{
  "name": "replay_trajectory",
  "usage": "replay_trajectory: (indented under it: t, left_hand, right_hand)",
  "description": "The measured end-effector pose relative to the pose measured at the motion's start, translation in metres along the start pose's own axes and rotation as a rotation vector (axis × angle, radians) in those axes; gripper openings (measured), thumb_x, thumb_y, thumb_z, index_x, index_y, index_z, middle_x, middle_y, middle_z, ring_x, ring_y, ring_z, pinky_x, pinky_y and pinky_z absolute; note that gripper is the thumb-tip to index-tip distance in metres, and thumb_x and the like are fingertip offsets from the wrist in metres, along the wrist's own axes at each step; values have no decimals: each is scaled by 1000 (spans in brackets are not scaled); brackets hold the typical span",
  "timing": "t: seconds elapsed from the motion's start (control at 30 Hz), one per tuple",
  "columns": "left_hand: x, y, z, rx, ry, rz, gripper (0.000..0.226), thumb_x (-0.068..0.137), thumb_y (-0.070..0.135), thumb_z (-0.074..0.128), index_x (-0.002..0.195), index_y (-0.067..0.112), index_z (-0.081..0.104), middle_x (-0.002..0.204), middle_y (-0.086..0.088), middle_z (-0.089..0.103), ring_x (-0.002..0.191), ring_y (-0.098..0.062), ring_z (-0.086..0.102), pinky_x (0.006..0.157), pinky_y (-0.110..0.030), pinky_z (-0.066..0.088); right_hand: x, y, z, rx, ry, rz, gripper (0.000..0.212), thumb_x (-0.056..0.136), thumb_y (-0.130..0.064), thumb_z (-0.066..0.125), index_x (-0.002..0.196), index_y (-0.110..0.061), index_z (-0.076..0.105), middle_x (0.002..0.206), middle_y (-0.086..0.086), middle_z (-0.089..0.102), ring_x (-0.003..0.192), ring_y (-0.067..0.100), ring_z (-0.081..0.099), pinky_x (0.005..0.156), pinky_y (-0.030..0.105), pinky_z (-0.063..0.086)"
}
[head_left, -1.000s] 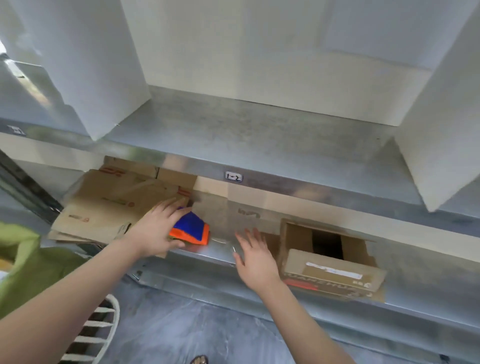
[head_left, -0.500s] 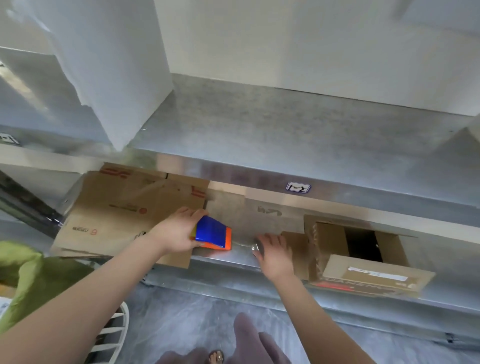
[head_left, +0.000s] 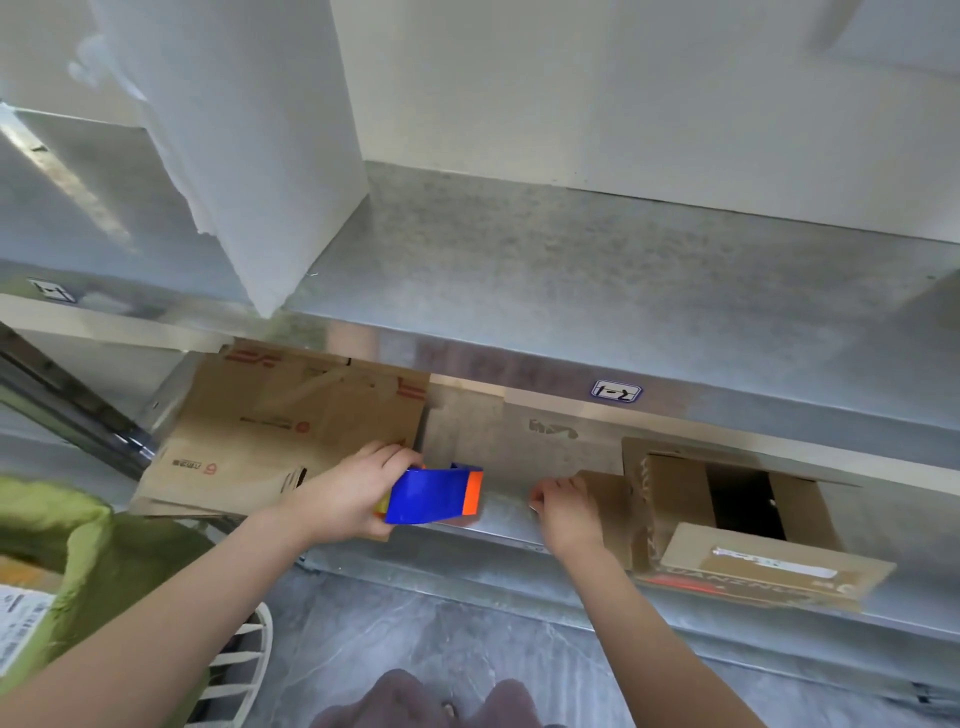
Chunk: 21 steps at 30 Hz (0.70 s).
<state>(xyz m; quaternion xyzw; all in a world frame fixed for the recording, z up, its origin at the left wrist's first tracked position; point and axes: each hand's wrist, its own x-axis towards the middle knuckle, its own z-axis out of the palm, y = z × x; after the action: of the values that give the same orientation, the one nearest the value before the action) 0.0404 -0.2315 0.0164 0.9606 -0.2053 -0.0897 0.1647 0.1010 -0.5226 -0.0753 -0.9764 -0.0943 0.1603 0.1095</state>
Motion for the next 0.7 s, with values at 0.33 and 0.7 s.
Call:
replay_trajectory:
  t: [0.33,0.7]
  left_hand:
    - [-10,7,-7,-60,78,-37,68,65,25,77,126,17,48,120,4,51,109,-13,42,91,-14,29]
    - [-6,22,-22,-30,76,76,62,67,24,74,123,21,48,114,8,50,104,-8,40,90,-23,38]
  right_hand:
    - [-14,-11,2,39,-65,65,40,87,7,48,120,-14,50,121,9,52,104,28,57,79,31,43]
    - [-14,7,-6,78,-38,206,21,96,-41,55,91,-22,63,100,4,60,105,25,55,85,32,48]
